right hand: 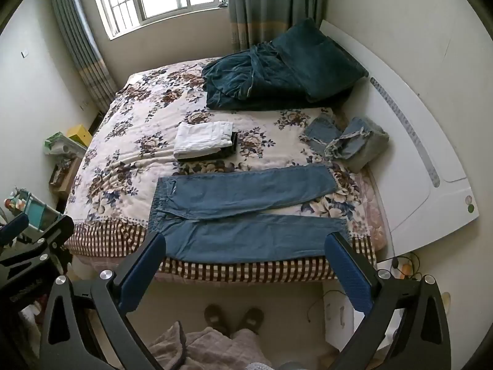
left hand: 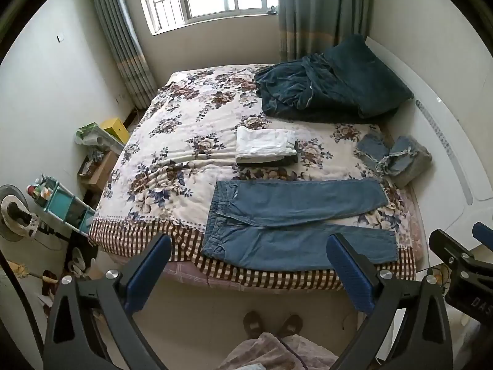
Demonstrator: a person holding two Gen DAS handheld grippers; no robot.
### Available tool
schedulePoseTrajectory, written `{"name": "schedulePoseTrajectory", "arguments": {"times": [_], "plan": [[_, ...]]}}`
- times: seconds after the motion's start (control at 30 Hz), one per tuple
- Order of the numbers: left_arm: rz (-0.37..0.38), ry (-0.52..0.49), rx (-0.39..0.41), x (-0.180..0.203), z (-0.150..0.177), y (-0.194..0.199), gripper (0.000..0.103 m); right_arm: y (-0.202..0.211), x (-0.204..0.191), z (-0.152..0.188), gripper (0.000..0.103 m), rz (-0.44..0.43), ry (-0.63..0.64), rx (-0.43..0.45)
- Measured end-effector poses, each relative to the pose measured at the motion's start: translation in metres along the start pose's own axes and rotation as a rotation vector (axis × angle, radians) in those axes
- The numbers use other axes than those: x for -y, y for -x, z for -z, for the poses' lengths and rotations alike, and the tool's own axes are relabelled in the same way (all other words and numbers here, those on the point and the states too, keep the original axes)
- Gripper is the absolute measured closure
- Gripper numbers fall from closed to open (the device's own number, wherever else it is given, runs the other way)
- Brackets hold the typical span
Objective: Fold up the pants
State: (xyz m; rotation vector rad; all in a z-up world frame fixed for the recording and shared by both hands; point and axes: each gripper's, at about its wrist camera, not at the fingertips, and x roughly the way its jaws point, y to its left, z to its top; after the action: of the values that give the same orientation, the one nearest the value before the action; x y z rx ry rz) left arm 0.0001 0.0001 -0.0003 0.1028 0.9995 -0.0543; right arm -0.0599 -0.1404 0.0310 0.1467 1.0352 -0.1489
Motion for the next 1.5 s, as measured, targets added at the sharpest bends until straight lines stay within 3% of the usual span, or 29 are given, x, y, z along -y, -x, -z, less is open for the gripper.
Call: {"name": "schedulePoseTrajectory", "arguments": {"times": [1.5], "plan": [[0.005, 0.000, 0.025, 0.015, -0.012, 0.007, 0.000, 0.012, 0.012, -0.006, 0.000, -0.006, -0.003, 0.000]]}}
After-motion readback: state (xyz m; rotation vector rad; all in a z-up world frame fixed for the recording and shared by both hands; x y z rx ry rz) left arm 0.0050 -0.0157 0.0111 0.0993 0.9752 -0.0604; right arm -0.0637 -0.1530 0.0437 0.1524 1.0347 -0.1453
